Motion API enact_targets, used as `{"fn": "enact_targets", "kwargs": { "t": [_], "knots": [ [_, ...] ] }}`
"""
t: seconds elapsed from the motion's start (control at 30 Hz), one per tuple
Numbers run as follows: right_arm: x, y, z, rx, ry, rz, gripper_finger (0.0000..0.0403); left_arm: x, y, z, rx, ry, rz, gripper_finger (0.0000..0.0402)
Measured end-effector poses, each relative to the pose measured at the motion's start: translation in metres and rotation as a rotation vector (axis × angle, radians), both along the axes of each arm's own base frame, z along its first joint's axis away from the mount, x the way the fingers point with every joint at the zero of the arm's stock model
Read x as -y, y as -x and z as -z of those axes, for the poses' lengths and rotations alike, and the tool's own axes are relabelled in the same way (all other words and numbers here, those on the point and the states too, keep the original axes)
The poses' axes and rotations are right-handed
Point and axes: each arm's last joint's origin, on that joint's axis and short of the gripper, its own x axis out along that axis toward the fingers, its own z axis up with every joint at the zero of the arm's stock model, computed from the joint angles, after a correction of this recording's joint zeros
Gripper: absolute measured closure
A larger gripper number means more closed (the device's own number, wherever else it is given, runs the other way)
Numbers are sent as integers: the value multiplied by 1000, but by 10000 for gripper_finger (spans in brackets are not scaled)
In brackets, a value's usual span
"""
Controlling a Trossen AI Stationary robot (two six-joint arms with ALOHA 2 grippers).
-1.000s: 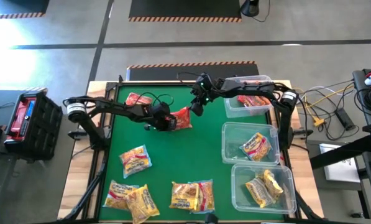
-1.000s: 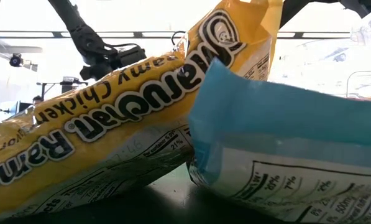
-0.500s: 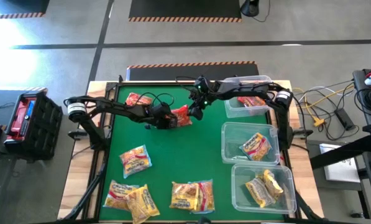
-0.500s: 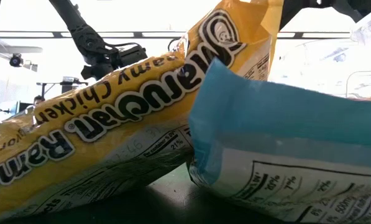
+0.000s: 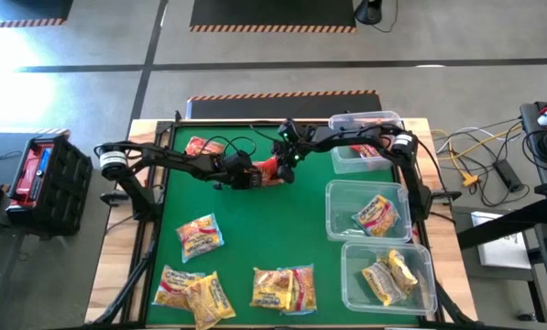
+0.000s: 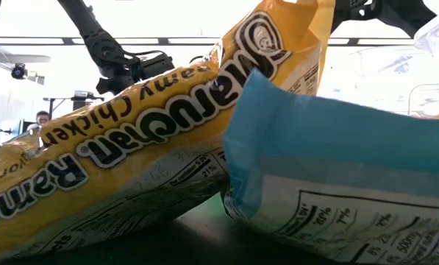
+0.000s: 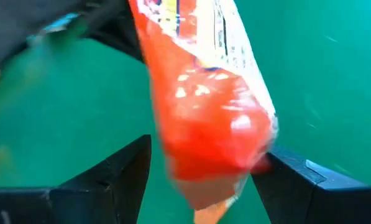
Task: Sort Maruchan noodles
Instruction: Put the top right red noodle pack into the top transparent bin
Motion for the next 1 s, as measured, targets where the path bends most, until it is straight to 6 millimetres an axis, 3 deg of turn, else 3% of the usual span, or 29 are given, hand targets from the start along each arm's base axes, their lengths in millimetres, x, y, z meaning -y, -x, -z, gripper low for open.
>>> {"fn": "enact_targets", "kwargs": {
  "t": [0.37,0.83,1.0],
  "knots": [
    [-22,-12,-3,56,27,-88,178,-1,-2,-1,19,-20,-8,401],
    [-17,-8,-1,0,37,-35,247,1,-10,-16,131,-2,99,401],
    [-13,-3,0,-25,29,-35,251,3,-12,-28,169,29,135,401]
  ]
}}
